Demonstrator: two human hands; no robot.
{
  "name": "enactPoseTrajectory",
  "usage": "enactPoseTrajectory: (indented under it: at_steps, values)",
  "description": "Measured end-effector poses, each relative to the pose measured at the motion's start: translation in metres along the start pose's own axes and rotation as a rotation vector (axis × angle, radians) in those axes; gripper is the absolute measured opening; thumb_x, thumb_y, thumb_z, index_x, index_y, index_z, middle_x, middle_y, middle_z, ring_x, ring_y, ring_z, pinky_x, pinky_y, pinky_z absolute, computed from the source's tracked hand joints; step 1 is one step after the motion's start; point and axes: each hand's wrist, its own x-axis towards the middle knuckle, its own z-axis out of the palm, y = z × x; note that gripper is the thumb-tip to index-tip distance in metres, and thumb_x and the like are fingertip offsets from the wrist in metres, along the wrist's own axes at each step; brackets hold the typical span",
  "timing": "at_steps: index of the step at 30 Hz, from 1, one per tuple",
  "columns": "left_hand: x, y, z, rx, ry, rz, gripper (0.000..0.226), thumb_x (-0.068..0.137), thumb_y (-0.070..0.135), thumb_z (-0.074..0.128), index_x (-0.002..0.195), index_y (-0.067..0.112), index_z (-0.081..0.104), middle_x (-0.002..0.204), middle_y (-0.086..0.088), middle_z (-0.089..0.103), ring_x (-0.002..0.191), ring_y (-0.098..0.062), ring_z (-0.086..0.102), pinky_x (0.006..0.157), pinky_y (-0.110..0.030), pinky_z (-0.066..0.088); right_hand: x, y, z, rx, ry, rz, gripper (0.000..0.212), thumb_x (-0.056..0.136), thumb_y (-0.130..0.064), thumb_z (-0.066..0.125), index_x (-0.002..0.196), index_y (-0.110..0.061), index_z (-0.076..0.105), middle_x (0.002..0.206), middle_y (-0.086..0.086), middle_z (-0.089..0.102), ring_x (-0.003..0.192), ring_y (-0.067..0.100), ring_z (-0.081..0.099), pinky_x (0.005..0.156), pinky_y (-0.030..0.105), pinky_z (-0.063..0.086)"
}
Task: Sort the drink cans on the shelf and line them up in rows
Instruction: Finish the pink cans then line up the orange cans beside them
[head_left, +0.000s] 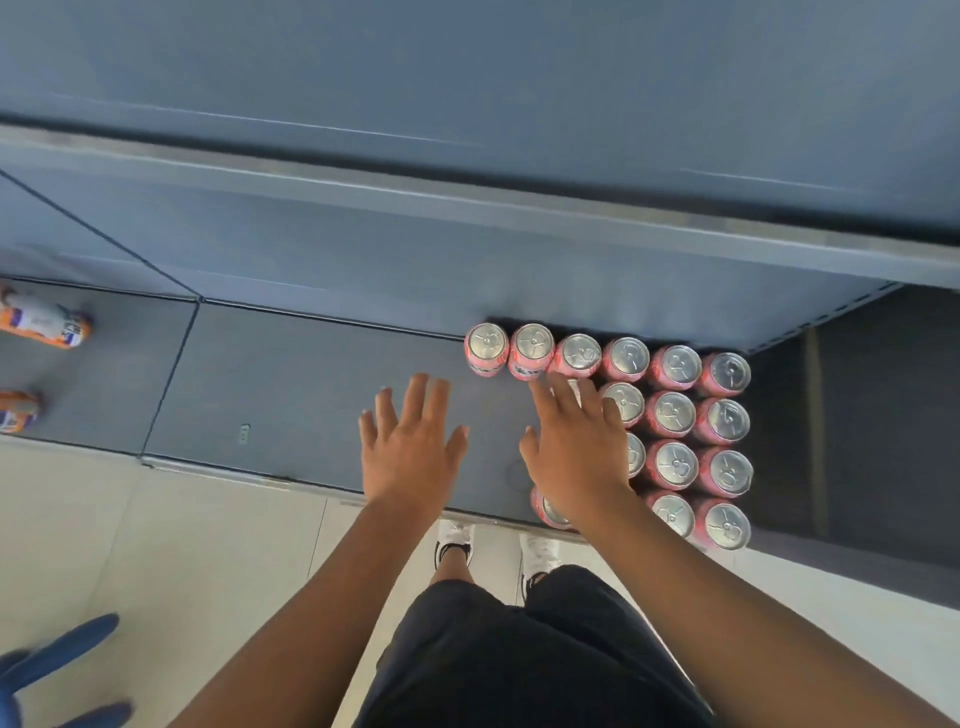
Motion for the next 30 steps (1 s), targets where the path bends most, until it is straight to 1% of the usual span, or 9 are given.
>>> enactPoseTrajectory:
  at_steps: [3,5,7,11,16,20,25,28,30]
  values:
    - [-0.022,0.01,-0.011,0.056,0.012,-0.076,0.053,0.101,0.05,0.036,0.147,0.029,0.021,0.16,0.005,0.017,0.146,-0.034,0.018,0.117,-0.051,0.022,-0.007,-0.001,-0.018,-0.009,0.041,-0.061,0.055,0.079,-0.028,0.069,0.131,-0.014,0.057,0.134,0.007,0.058,0.118,0.035,0.054,0.087,0.047,0.047]
    - [-0.038,0.016,-0.019,0.067,0.042,-0.137,0.053,0.101,0.051,0.034,0.148,0.03,0.02,0.16,0.004,0.017,0.146,-0.033,0.018,0.118,-0.05,0.022,-0.01,-0.004,-0.029,0.015,0.071,-0.113,0.053,0.073,-0.025,0.074,0.123,-0.012,0.062,0.124,0.009,0.064,0.11,0.037,0.058,0.081,0.047,0.049]
    - [-0.053,0.02,-0.028,0.056,0.083,-0.198,0.053,0.1,0.051,0.036,0.147,0.029,0.023,0.157,0.003,0.024,0.145,-0.033,0.022,0.116,-0.05,0.025,-0.013,-0.01,-0.04,0.015,0.082,-0.173,0.049,0.073,-0.026,0.073,0.119,-0.013,0.063,0.12,0.008,0.065,0.109,0.036,0.058,0.081,0.046,0.048]
    - [-0.079,0.015,-0.043,0.022,0.171,-0.324,0.053,0.098,0.05,0.044,0.145,0.027,0.033,0.144,0.004,0.043,0.136,-0.031,0.036,0.111,-0.048,0.031,-0.02,-0.031,-0.061,0.02,0.079,-0.267,0.04,0.075,-0.026,0.069,0.113,-0.014,0.063,0.122,0.006,0.065,0.109,0.036,0.057,0.081,0.045,0.047]
    - [-0.111,-0.014,-0.062,-0.04,0.27,-0.499,0.05,0.095,0.045,0.053,0.139,0.024,0.042,0.14,0.001,0.048,0.129,-0.033,0.044,0.105,-0.05,0.036,-0.03,-0.071,-0.085,0.046,0.103,-0.413,0.038,0.083,-0.025,0.062,0.119,-0.014,0.06,0.127,0.007,0.061,0.11,0.037,0.054,0.082,0.044,0.043]
    - [-0.136,-0.04,-0.075,-0.139,0.359,-0.623,0.049,0.095,0.041,0.052,0.14,0.024,0.042,0.143,0.001,0.044,0.127,-0.03,0.044,0.104,-0.044,0.035,-0.04,-0.114,-0.101,0.094,0.113,-0.498,0.039,0.086,-0.025,0.056,0.124,-0.016,0.057,0.128,0.006,0.058,0.113,0.036,0.05,0.083,0.043,0.039]
    - [-0.18,-0.091,-0.086,-0.199,0.498,-0.712,0.044,0.093,0.035,0.057,0.134,0.022,0.047,0.141,0.001,0.046,0.121,-0.031,0.047,0.099,-0.043,0.037,-0.068,-0.188,-0.113,0.109,0.113,-0.634,0.044,0.092,-0.029,0.049,0.135,-0.02,0.048,0.139,0.002,0.05,0.124,0.031,0.042,0.092,0.042,0.035]
    - [-0.217,-0.131,-0.085,-0.172,0.514,-0.781,0.044,0.093,0.033,0.057,0.134,0.02,0.049,0.148,-0.004,0.041,0.125,-0.033,0.046,0.1,-0.044,0.037,-0.093,-0.236,-0.112,0.119,0.105,-0.695,0.045,0.093,-0.032,0.047,0.136,-0.021,0.047,0.143,0.0,0.046,0.125,0.029,0.04,0.092,0.04,0.034]
    - [-0.245,-0.162,-0.079,-0.159,0.49,-0.825,0.045,0.095,0.035,0.054,0.137,0.02,0.045,0.152,-0.004,0.036,0.13,-0.034,0.043,0.104,-0.045,0.035,-0.113,-0.27,-0.107,0.108,0.096,-0.739,0.044,0.093,-0.034,0.045,0.136,-0.022,0.046,0.146,-0.001,0.043,0.125,0.028,0.04,0.093,0.04,0.034]
